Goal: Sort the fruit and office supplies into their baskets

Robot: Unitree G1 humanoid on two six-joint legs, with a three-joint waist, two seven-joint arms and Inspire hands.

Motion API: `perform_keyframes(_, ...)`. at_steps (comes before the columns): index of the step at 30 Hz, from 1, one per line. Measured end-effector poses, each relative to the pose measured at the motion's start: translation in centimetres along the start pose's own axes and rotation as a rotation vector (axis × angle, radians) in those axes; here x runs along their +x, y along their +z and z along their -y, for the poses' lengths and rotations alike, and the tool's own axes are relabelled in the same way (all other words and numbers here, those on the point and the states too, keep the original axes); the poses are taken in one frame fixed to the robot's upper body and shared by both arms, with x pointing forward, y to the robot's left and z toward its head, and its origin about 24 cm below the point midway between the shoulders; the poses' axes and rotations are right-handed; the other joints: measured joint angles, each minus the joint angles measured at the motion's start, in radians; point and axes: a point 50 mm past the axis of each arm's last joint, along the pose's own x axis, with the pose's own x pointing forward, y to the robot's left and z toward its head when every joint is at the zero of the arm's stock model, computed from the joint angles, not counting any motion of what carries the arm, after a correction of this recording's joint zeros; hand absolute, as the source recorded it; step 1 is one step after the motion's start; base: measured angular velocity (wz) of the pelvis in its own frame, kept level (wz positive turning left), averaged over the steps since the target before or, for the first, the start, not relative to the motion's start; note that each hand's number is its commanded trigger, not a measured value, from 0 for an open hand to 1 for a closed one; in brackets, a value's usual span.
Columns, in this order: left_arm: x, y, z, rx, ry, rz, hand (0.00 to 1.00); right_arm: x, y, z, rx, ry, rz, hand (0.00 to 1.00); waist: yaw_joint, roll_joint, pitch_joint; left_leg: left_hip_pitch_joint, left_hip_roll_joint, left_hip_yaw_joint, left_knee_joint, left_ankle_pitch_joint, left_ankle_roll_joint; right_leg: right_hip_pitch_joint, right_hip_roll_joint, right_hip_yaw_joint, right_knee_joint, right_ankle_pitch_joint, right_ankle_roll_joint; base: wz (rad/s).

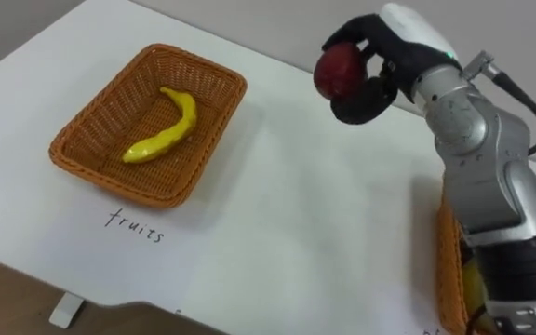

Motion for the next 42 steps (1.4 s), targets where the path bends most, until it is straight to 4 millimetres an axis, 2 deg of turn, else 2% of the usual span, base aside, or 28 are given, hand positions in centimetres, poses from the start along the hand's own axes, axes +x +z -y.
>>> perform_keyframes(3,0.0,-0.2,0.2,-0.005,0.001,-0.012,0.00,-0.1,0.8,0.5,-0.010,-0.023,0.027,1.00,0.012,0.001,0.0003,0.007,0.001,0.002,-0.009,0.000,0.000,0.001,0.001,0.003,0.000,0.000,0.000,-0.06)
perform_keyframes(6,-0.1,-0.6,0.3,-0.004,-0.002,-0.024,0.00,-0.2,1.3,0.8,-0.020,-0.035,0.046,1.00,0.023,-0.005,-0.0035,0.007,0.000,0.002,-0.010,0.000,0.001,0.001,0.000,0.002,0.000,0.000,0.000,0.00)
perform_keyframes(11,-0.3,-1.4,0.4,0.001,0.011,-0.047,0.00,0.1,2.4,0.9,-0.029,-0.044,0.068,1.00,0.033,-0.010,-0.0032,0.008,-0.001,-0.003,-0.013,0.001,0.001,0.004,0.000,-0.004,0.000,0.000,0.000,0.03)
perform_keyframes(13,-0.3,-1.5,0.3,0.002,0.015,-0.055,0.00,0.2,2.4,1.0,-0.017,-0.048,0.055,1.00,0.045,-0.019,0.0031,0.012,-0.002,-0.017,-0.013,0.001,0.001,0.014,0.000,-0.024,0.000,-0.001,0.001,0.17)
perform_keyframes(14,-0.3,-1.7,0.3,0.008,0.017,-0.061,0.00,0.3,2.6,1.0,-0.011,-0.053,0.056,1.00,0.052,-0.017,0.0120,0.019,-0.003,-0.024,-0.015,0.001,0.001,0.021,0.000,-0.024,0.000,-0.001,0.001,0.17)
perform_keyframes(15,-0.3,-1.8,0.2,0.012,0.021,-0.066,0.00,0.4,2.7,1.0,-0.006,-0.054,0.058,1.00,0.059,-0.021,0.0115,0.022,-0.002,-0.024,-0.018,0.001,0.001,0.023,0.001,-0.023,0.000,-0.001,0.002,0.07)
perform_keyframes(17,-0.3,-2.1,0.2,0.023,0.030,-0.077,0.00,0.7,3.5,0.4,-0.011,-0.042,0.079,1.00,0.082,-0.033,0.0095,0.025,-0.001,-0.028,-0.025,0.001,0.000,0.028,0.001,-0.024,-0.001,-0.003,0.004,0.05)
perform_keyframes(19,-0.4,-2.2,0.3,0.022,0.025,-0.082,0.00,0.9,4.2,-0.4,-0.016,-0.021,0.101,1.00,0.097,-0.036,0.0083,0.025,-0.002,-0.033,-0.025,0.001,0.001,0.030,0.001,-0.024,-0.001,-0.003,0.004,0.11)
perform_keyframes(25,-0.3,-2.4,0.0,0.045,0.013,-0.083,0.00,1.5,6.7,-2.8,-0.031,0.067,0.178,1.00,0.140,-0.034,0.0107,0.033,-0.008,-0.073,-0.024,0.001,0.001,0.042,0.001,-0.026,-0.001,-0.004,0.006,0.18)
perform_keyframes(29,-0.3,-2.4,0.1,0.045,0.003,-0.082,0.00,1.7,7.7,-3.6,0.020,0.090,0.211,1.00,0.173,-0.027,0.0165,0.033,-0.012,-0.098,-0.024,0.001,0.001,0.050,-0.001,-0.074,-0.001,-0.005,0.008,0.19)
perform_keyframes(35,-0.3,-1.7,0.2,0.063,-0.014,-0.057,0.00,2.4,7.9,-6.0,0.046,0.178,0.209,1.00,0.190,-0.025,0.0191,0.037,-0.020,-0.123,-0.024,0.001,0.001,0.062,-0.005,-0.094,-0.002,-0.011,0.016,0.15)
perform_keyframes(42,-0.2,-1.2,0.3,0.086,-0.029,-0.041,0.00,3.2,6.2,-8.4,0.065,0.268,0.118,1.00,0.188,-0.024,0.0197,0.038,-0.022,-0.128,-0.022,0.001,0.001,0.070,-0.006,-0.096,-0.002,-0.013,0.018,0.02)
